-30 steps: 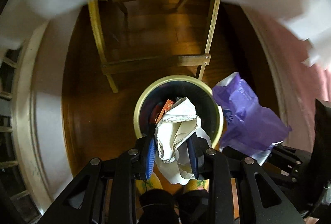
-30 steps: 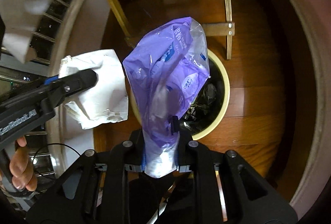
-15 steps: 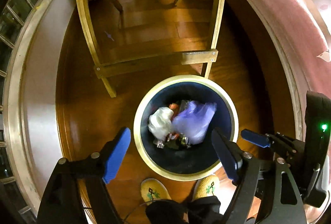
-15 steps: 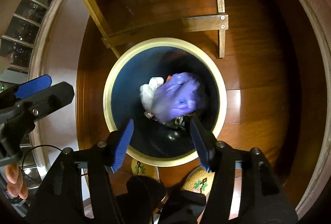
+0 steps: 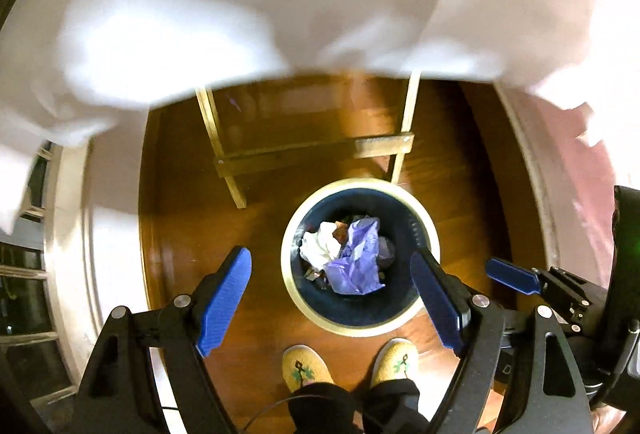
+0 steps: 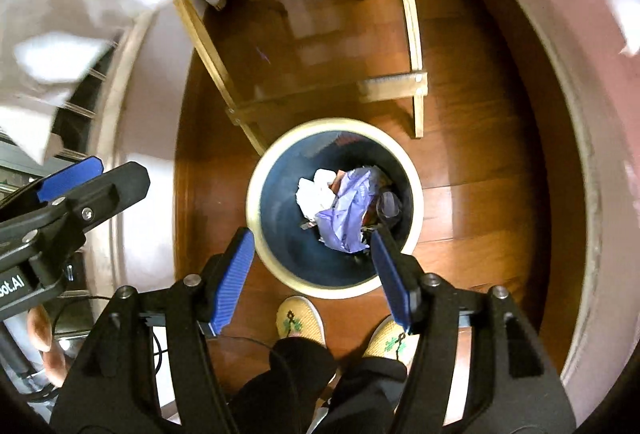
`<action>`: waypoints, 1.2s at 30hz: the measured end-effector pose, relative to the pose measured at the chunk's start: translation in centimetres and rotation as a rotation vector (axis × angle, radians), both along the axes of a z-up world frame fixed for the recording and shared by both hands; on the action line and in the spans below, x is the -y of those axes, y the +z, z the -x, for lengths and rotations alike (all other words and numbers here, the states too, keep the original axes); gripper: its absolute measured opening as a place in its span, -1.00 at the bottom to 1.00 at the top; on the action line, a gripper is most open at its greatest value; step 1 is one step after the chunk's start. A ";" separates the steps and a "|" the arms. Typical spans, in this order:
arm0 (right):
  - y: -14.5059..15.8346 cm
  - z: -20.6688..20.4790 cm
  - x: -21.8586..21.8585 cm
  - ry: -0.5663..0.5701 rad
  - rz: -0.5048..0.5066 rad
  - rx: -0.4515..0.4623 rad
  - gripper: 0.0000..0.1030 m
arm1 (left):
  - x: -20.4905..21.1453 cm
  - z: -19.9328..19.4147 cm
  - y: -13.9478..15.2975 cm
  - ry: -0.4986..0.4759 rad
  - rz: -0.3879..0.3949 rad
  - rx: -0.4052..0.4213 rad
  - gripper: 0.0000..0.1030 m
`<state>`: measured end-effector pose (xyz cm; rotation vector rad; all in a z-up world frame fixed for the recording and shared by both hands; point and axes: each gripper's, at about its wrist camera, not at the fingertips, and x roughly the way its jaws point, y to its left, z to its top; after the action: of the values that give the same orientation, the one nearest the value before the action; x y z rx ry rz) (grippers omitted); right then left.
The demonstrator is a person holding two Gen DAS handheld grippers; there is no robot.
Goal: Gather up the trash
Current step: 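Raise both tools back toward the bed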
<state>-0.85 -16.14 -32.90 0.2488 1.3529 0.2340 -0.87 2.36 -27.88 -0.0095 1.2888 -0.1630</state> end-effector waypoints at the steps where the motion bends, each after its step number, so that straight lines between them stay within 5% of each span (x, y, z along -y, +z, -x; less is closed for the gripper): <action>1: 1.4 0.2 0.0 -0.003 -0.002 0.007 0.14 | -0.2 0.1 1.1 -0.002 0.003 0.004 0.61; 19: 31.1 3.5 0.5 -0.078 -0.024 0.293 0.20 | -0.6 2.5 29.2 -0.130 -0.001 0.249 0.60; 29: 42.9 4.2 0.9 -0.139 0.030 0.461 0.22 | -1.0 1.7 38.8 -0.166 0.056 0.371 0.60; 36: 46.7 2.0 2.0 -0.146 0.103 0.515 0.22 | -0.5 -0.7 42.7 -0.180 0.094 0.431 0.60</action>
<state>-2.85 -18.09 13.78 0.1838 0.8296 0.0945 -0.13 2.85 14.83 0.0589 0.8501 -0.3595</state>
